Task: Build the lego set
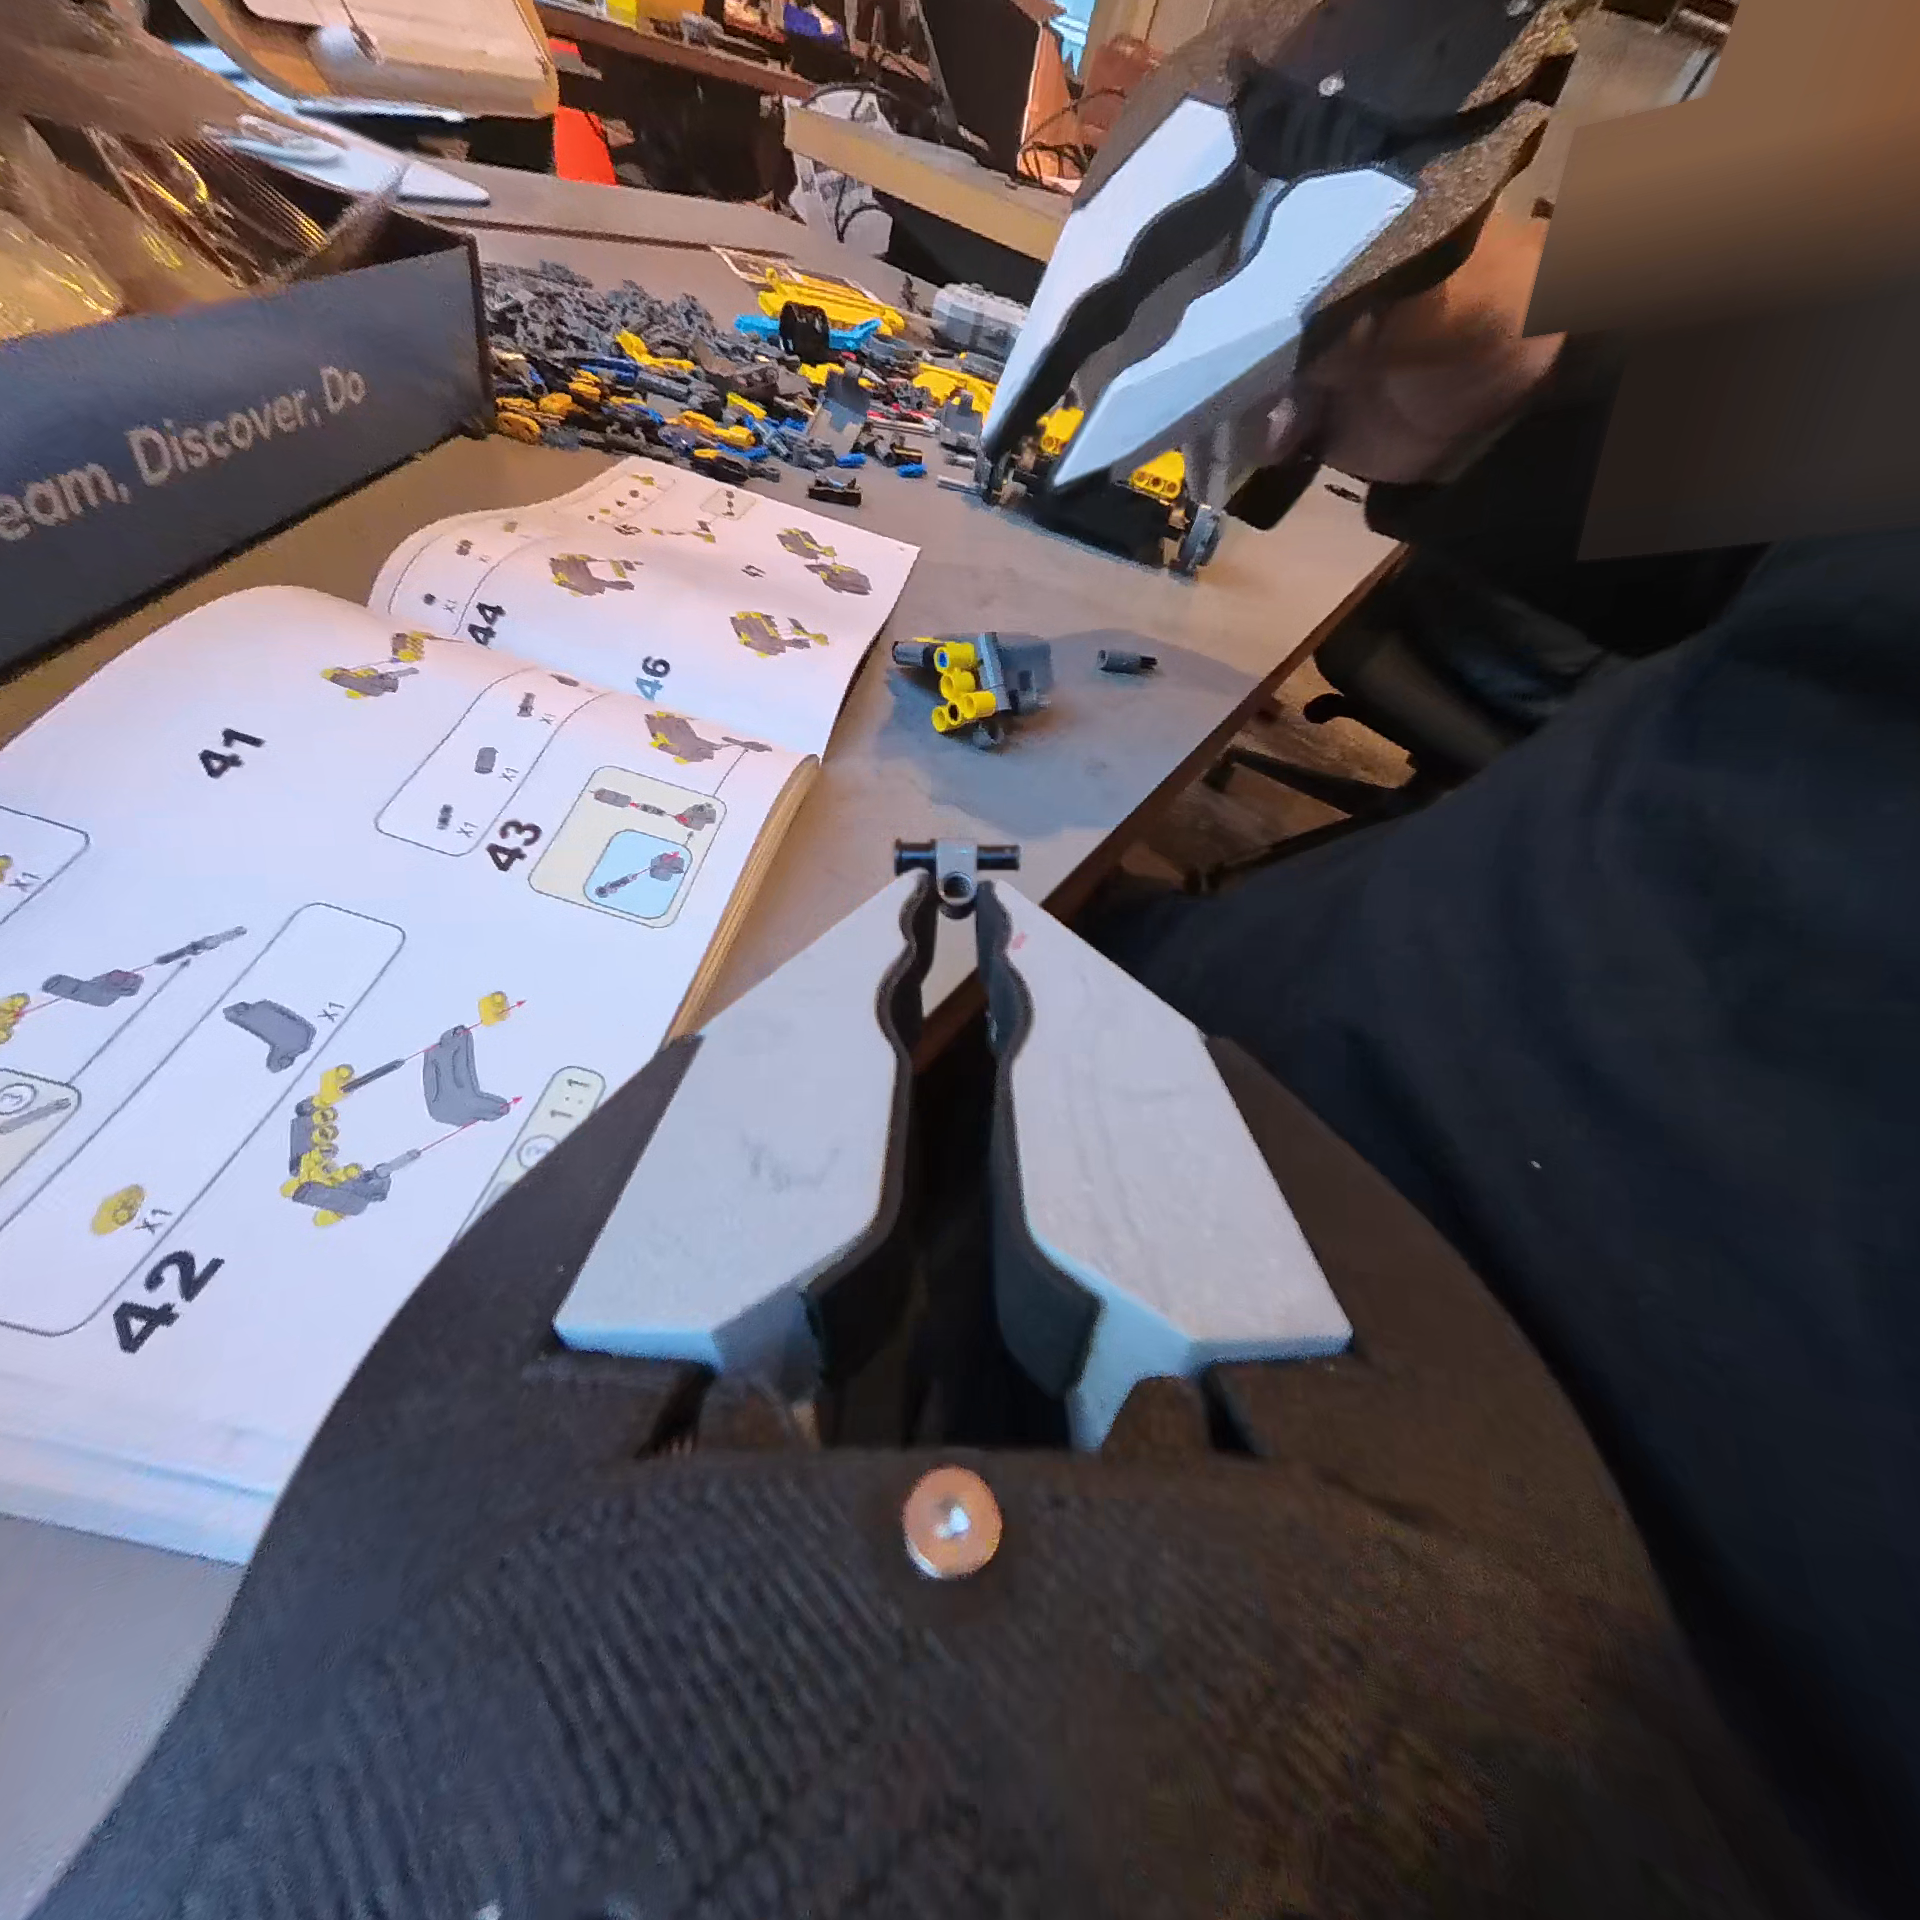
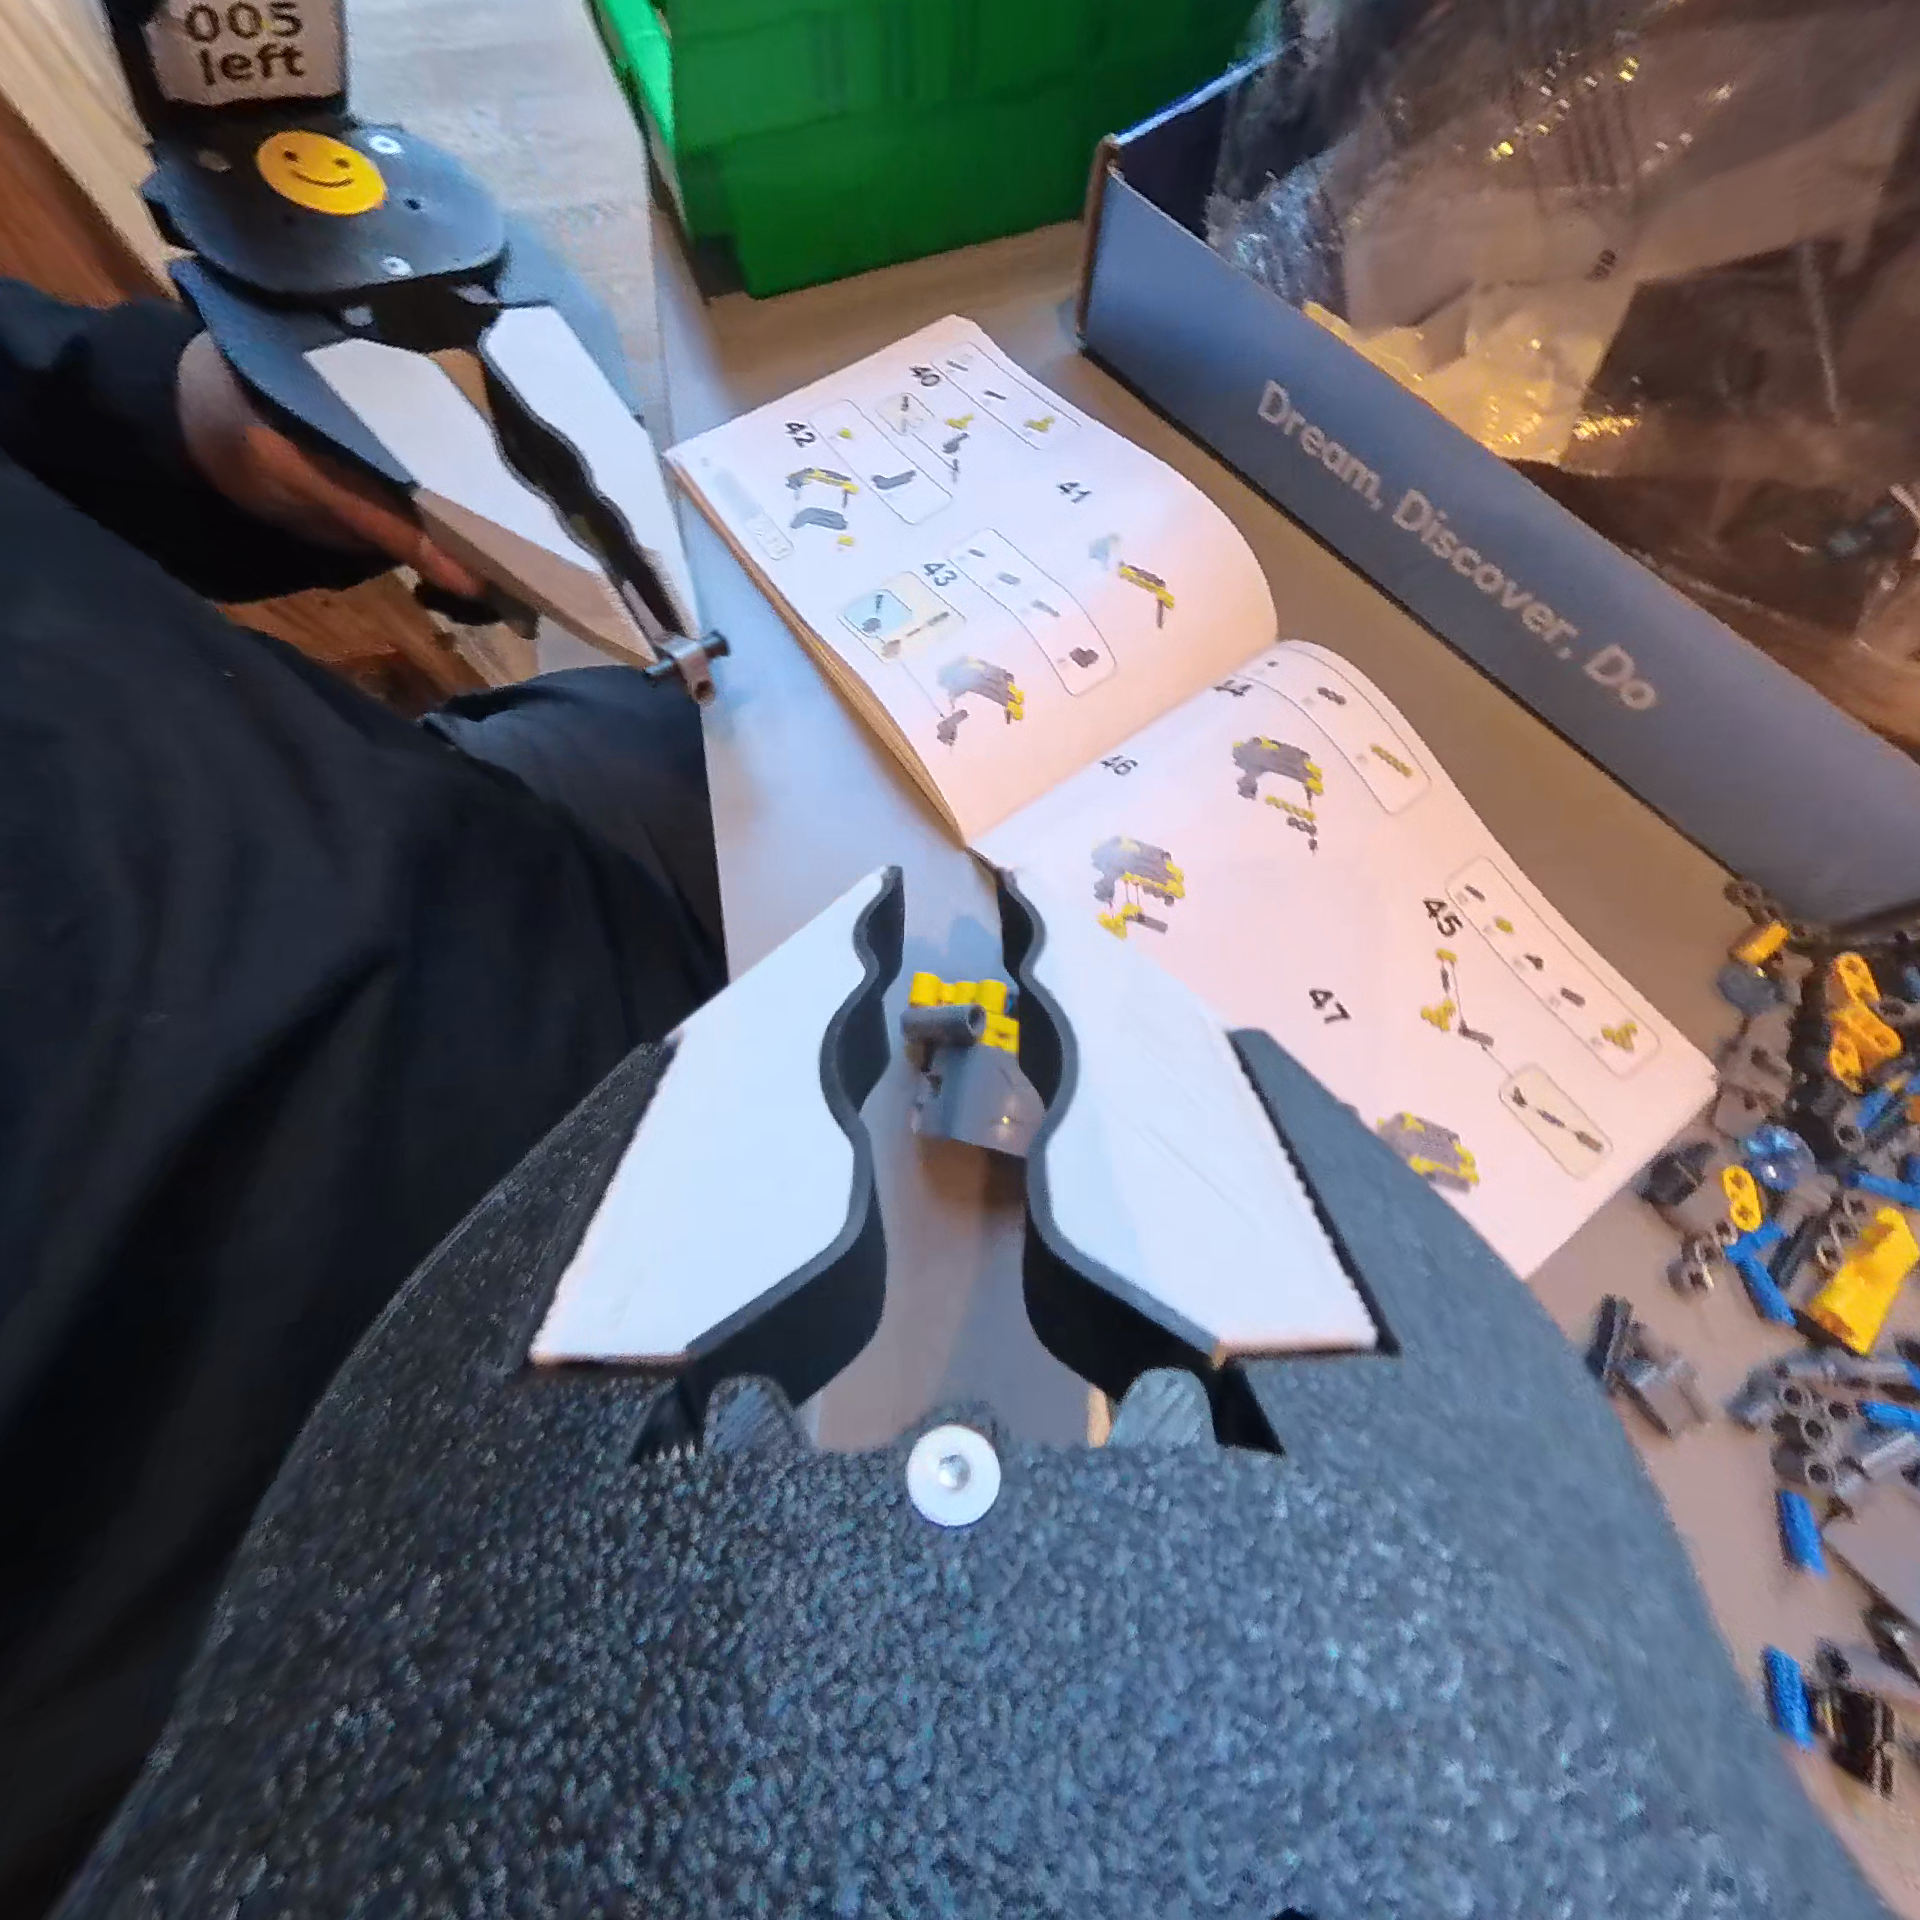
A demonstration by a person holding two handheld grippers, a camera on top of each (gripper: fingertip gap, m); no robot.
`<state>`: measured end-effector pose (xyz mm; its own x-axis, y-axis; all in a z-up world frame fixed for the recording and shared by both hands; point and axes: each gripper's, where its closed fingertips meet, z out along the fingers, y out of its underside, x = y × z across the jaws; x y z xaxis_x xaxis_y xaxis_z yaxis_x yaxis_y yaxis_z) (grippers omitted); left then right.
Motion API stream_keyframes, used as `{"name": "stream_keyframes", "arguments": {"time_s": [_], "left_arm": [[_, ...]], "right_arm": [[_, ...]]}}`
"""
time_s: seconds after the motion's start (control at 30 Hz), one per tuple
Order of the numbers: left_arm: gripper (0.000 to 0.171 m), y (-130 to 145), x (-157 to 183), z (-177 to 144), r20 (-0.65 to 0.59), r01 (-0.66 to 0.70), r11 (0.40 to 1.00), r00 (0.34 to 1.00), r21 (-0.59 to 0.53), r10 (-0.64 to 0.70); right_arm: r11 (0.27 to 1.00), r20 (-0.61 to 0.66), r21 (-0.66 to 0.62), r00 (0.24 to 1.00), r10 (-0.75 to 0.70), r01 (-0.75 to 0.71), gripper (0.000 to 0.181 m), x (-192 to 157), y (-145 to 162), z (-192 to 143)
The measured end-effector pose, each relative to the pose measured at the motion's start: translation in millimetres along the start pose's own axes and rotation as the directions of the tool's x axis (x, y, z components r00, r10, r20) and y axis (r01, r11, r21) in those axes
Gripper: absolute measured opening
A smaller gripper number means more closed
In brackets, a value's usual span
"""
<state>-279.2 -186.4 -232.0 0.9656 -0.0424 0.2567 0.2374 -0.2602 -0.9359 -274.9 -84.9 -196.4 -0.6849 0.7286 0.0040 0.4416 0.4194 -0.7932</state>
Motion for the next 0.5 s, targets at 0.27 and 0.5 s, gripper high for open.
{"name": "stream_keyframes", "arguments": {"time_s": [0.27,0.5], "left_arm": [[0.006,-3.0,-7.5,-7.4,0.018,0.031,0.999,0.999,0.01,-0.031],[0.006,0.3,-6.3,-3.2,0.027,0.026,0.999,0.999,-0.023,-0.026]], "right_arm": [[0.992,-0.109,-0.084,0.99,0.084,-0.094,0.017,10.9,36.9,-13.5],[0.986,-0.165,-0.113,0.981,0.101,-0.121,0.017,10.7,66.4,-22.3]]}}
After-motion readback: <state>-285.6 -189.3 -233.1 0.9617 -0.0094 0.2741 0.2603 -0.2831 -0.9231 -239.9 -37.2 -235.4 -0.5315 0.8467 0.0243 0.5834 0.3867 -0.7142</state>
